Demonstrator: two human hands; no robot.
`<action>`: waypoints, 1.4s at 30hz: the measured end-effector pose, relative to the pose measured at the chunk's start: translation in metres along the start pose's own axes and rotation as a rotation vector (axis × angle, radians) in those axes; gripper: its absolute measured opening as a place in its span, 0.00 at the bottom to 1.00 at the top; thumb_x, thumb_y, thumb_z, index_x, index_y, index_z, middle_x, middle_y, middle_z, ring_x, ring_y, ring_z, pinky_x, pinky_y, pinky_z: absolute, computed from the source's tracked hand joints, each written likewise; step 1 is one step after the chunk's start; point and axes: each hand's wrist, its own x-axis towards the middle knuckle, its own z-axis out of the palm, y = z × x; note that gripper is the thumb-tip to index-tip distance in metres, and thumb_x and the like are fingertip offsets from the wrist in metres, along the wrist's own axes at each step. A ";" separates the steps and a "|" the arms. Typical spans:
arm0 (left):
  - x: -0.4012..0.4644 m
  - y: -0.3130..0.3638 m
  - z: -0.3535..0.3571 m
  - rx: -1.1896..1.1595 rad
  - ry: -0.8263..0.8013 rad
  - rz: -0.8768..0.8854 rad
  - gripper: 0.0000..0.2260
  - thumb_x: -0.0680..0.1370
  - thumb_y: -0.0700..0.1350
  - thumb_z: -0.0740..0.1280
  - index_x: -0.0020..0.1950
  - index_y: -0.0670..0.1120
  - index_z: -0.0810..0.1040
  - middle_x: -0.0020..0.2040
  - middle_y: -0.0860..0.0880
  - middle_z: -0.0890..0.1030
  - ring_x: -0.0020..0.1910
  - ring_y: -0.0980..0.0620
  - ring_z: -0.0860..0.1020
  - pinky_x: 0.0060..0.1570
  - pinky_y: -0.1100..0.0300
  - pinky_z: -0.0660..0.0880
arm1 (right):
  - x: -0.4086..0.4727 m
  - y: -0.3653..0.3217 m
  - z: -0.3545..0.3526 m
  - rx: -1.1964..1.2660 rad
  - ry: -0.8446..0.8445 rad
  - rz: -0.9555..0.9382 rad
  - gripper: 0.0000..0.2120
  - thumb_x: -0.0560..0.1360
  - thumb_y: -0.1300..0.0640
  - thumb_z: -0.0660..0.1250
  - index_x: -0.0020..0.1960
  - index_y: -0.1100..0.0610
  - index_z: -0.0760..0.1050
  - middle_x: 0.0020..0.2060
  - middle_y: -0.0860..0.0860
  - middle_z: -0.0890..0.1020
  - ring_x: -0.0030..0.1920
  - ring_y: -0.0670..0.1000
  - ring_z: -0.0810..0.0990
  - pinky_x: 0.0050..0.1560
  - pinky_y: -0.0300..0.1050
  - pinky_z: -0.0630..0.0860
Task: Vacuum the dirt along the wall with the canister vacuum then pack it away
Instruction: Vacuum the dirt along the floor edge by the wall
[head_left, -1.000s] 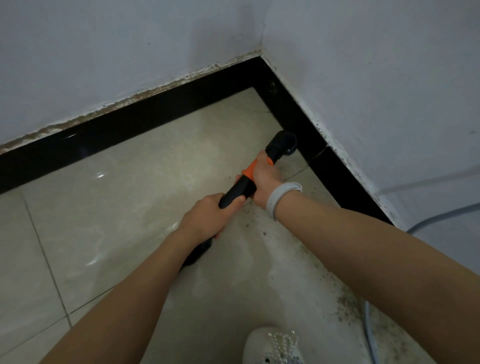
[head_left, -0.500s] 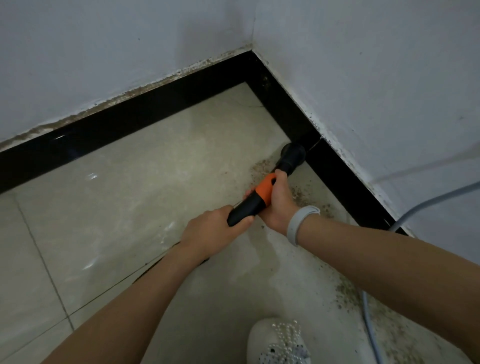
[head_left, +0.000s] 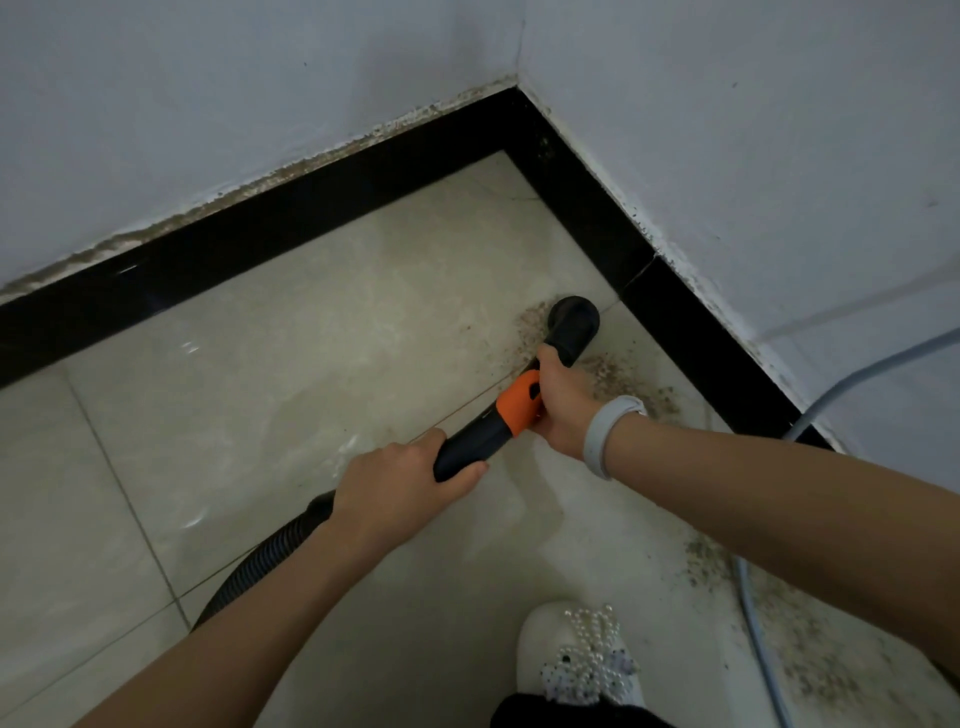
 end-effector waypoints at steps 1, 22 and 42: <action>-0.004 -0.003 0.000 0.005 -0.002 -0.005 0.19 0.73 0.69 0.54 0.44 0.54 0.64 0.30 0.56 0.69 0.30 0.54 0.71 0.26 0.62 0.60 | 0.000 0.001 0.004 -0.028 -0.011 0.000 0.20 0.80 0.48 0.57 0.65 0.60 0.65 0.52 0.57 0.75 0.53 0.58 0.75 0.49 0.53 0.76; -0.058 -0.031 -0.003 -0.186 0.007 -0.228 0.18 0.73 0.67 0.55 0.36 0.54 0.63 0.27 0.54 0.72 0.23 0.58 0.69 0.23 0.63 0.59 | -0.047 0.066 0.065 -0.154 -0.335 0.152 0.20 0.80 0.49 0.55 0.65 0.62 0.65 0.50 0.59 0.74 0.49 0.57 0.75 0.48 0.52 0.77; 0.010 0.021 0.012 -0.459 -0.041 -0.208 0.19 0.74 0.66 0.59 0.40 0.50 0.67 0.33 0.52 0.74 0.29 0.54 0.72 0.27 0.59 0.63 | -0.002 0.011 0.033 -0.222 -0.129 0.004 0.14 0.81 0.49 0.55 0.56 0.60 0.67 0.41 0.56 0.74 0.49 0.57 0.75 0.51 0.53 0.76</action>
